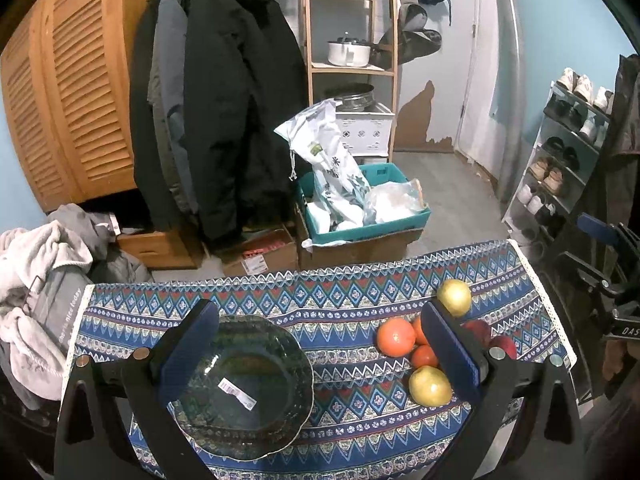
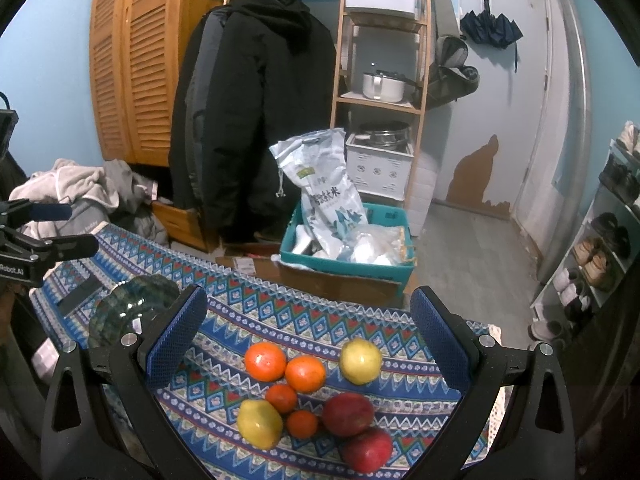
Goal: Organize fruits
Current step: 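Move the left tool to the large orange while the right tool approaches the pear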
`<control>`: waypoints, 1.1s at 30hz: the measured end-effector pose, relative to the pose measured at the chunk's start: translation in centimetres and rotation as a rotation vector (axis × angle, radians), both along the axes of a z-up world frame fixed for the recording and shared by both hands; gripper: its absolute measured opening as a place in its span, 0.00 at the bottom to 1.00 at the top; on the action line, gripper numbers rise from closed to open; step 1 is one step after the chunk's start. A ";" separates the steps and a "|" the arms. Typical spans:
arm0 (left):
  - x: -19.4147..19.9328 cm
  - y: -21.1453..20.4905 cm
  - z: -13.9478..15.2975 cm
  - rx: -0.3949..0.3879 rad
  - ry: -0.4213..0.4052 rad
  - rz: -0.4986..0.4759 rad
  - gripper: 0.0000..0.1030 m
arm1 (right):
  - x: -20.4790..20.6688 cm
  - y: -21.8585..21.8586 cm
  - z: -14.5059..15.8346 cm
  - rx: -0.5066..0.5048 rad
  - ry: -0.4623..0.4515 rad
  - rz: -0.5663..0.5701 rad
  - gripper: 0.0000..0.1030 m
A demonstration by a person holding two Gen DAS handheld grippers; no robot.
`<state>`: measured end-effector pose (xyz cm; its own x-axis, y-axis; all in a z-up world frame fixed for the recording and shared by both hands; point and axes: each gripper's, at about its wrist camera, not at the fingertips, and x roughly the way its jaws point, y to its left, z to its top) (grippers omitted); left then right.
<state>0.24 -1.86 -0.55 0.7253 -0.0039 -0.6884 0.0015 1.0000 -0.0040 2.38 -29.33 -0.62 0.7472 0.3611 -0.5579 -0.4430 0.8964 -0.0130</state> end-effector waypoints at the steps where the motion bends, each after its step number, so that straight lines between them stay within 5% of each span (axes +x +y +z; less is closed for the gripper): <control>1: 0.0 -0.1 0.0 0.001 0.001 -0.001 0.99 | 0.0 -0.1 -0.1 0.000 0.001 0.000 0.97; 12: 0.8 -1.0 -0.5 0.005 0.028 -0.024 0.99 | 0.6 -0.9 -0.4 -0.001 0.026 -0.006 0.97; 22: 3.3 -2.1 -3.9 -0.002 0.151 -0.083 0.99 | 3.1 -0.8 -1.9 -0.092 0.070 0.011 0.97; 33: 6.9 -4.4 -9.1 -0.022 0.296 -0.133 0.99 | 7.6 -2.7 -7.2 -0.105 0.265 -0.029 0.97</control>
